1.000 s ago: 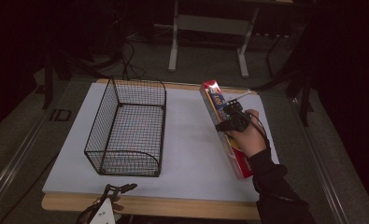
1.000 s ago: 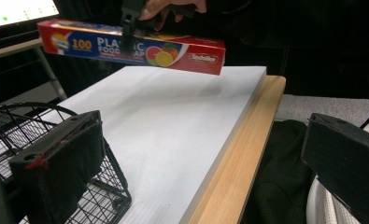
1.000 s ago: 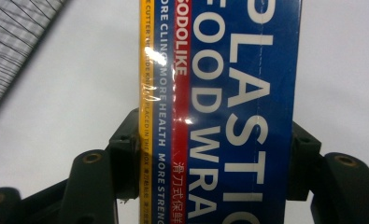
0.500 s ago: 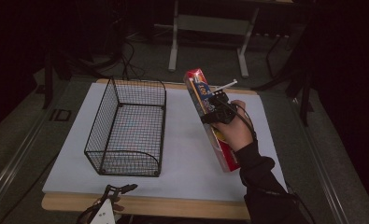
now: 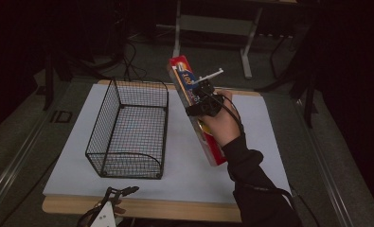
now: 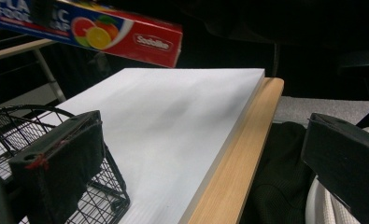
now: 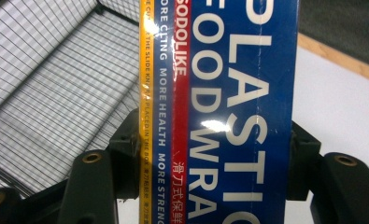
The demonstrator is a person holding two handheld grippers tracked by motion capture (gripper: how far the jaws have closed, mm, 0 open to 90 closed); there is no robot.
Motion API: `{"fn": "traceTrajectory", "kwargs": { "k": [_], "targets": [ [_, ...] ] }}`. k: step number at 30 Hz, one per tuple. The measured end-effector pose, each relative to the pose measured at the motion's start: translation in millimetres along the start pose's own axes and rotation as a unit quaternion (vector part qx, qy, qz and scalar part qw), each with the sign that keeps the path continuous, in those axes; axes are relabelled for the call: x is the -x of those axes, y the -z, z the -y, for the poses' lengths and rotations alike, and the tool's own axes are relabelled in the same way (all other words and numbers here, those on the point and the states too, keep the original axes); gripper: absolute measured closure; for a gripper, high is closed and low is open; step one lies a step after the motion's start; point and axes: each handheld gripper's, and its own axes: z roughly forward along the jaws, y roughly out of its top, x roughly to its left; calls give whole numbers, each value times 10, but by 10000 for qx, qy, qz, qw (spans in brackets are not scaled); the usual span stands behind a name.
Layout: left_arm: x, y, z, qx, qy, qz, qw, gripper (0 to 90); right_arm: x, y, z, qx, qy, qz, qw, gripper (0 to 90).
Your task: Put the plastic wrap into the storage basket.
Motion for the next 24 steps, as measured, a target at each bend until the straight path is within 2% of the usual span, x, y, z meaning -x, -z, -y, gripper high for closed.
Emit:
{"fn": "traceTrajectory", "kwargs": {
  "k": [10, 18, 24],
  "targets": [
    [-10, 14, 0, 38, 31, -5, 10000, 0, -317, 27, -247, 215, 217, -123, 9995, 391],
    [-12, 18, -2, 38, 17, 1, 10000, 0, -511, -32, -407, 416, 188, -214, 9987, 391],
    [-10, 20, -3, 28, 9, -5, 10000, 0, -698, -79, -523, 590, 121, -404, 9974, 392]
  ]
}}
